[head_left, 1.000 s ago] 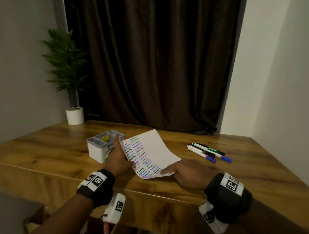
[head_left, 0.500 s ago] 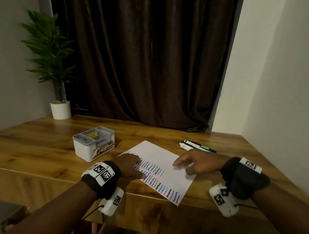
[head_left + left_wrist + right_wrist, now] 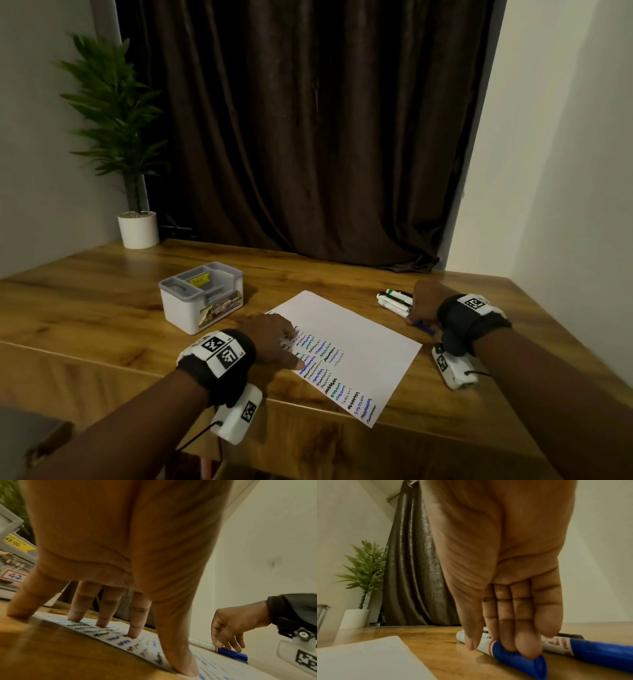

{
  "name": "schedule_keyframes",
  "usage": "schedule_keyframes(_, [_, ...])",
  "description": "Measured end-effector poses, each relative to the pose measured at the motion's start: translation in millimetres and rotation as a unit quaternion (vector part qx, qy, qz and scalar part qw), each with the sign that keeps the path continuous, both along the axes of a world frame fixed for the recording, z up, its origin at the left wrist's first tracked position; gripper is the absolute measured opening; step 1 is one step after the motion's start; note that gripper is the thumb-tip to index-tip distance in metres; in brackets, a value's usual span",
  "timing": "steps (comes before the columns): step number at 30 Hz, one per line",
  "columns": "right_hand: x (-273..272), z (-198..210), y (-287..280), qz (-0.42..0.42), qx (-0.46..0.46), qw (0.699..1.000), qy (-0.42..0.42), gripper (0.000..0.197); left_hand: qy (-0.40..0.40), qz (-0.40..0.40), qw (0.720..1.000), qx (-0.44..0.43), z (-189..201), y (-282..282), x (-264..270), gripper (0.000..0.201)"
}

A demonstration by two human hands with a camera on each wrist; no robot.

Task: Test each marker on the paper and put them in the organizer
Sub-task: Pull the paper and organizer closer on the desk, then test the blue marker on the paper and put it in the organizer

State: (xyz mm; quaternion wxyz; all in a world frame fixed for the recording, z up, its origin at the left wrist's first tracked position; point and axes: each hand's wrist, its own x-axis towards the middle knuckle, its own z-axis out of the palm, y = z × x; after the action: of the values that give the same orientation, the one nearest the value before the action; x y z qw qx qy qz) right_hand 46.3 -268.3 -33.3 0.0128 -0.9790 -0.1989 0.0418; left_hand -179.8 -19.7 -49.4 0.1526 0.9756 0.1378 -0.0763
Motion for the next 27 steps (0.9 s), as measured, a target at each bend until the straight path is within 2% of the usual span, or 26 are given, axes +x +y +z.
schedule_keyframes(7, [-2.1,1.6,10.1,0.008,-0.061,0.998,-0.025,0.064,0.01,-0.005,1.0,0.004,-0.1,0.9,1.5,0.072])
schedule_keyframes(11, [-2.6,-2.6,13.9,0.014,-0.076,0.997,-0.009,0.066,0.009,-0.007,1.0,0.002,-1.0,1.5,2.3,0.072])
schedule_keyframes(13, [-4.1,1.5,14.0,0.016,-0.074,0.997,0.007,0.06,0.009,-0.011,1.0,0.001,-0.8,1.9,1.9,0.072])
schedule_keyframes(14, [-4.8,5.7,13.2,0.021,-0.057,0.998,0.018,0.05,0.01,-0.014,1.0,0.001,-0.8,2.3,2.1,0.072])
schedule_keyframes(16, [-4.7,15.2,9.9,0.025,0.047,0.996,0.069,0.025,0.014,-0.021,1.0,0.004,-2.3,3.5,3.2,0.074])
schedule_keyframes(18, [-8.1,24.2,6.5,0.032,0.22,0.964,0.149,0.023,0.019,-0.029,0.999,0.015,-5.6,4.4,4.6,0.078])
schedule_keyframes(21, [-17.3,32.4,2.7,0.073,0.446,0.866,0.215,0.022,0.015,-0.038,0.999,0.02,-9.9,6.2,9.1,0.081])
schedule_keyframes(22, [-20.4,33.7,2.7,0.093,0.491,0.836,0.226,0.021,0.018,-0.039,0.999,0.018,-10.1,7.3,11.4,0.081])
schedule_keyframes(24, [-22.9,34.7,4.4,0.125,0.543,0.796,0.236,0.018,0.022,-0.04,0.999,-0.021,-7.7,11.7,16.6,0.086])
schedule_keyframes(25, [-22.6,33.9,5.8,0.134,0.557,0.784,0.238,0.016,0.005,-0.041,0.998,-0.056,-5.1,13.8,20.1,0.09])
schedule_keyframes(27, [-21.2,30.6,9.8,0.142,0.573,0.771,0.237,0.016,-0.085,-0.04,0.989,-0.114,2.2,15.5,30.2,0.094])
